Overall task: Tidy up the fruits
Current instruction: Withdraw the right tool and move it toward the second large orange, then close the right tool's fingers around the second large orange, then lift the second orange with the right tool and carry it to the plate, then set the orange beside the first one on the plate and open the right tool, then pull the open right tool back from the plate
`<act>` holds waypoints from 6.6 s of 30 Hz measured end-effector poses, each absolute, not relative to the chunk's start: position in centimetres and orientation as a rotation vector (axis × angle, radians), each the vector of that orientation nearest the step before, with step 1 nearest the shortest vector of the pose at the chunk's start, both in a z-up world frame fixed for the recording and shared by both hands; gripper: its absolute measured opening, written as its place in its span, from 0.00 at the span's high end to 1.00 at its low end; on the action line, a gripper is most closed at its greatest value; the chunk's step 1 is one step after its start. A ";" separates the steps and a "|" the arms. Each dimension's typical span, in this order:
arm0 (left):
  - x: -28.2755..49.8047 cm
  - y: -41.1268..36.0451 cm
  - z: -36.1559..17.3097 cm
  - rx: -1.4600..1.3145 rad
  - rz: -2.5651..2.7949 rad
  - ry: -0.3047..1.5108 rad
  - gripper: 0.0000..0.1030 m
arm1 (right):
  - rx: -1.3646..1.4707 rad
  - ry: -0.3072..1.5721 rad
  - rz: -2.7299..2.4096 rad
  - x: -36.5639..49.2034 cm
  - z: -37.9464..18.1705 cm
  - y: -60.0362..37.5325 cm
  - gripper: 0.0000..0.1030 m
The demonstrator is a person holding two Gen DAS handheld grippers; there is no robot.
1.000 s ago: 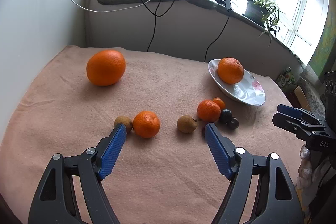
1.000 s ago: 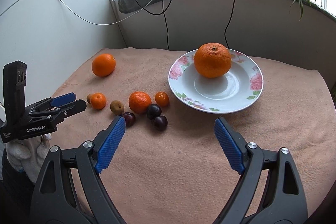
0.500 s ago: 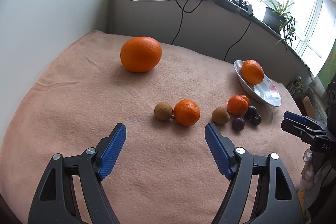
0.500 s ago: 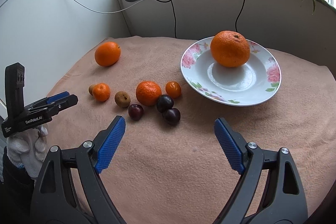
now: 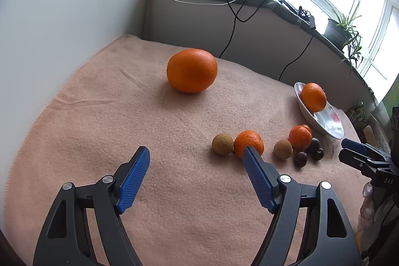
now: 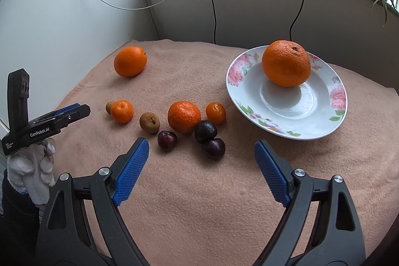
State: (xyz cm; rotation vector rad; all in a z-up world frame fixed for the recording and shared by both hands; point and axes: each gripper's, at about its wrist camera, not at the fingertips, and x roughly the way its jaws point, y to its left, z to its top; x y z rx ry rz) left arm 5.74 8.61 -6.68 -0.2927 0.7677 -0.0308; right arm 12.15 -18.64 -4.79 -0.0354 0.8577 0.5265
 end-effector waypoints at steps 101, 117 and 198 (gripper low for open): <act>14.5 8.9 -5.5 -0.293 -0.231 0.796 0.31 | 0.143 1.062 0.827 24.9 -4.8 -1.7 0.24; 13.2 1.9 -3.5 -0.240 -0.315 0.771 0.31 | 0.192 1.000 0.750 21.9 -2.8 -9.5 0.24; 10.5 -11.8 -0.2 -0.070 -0.465 0.707 0.30 | 0.334 0.729 0.377 14.8 -0.1 -31.8 0.15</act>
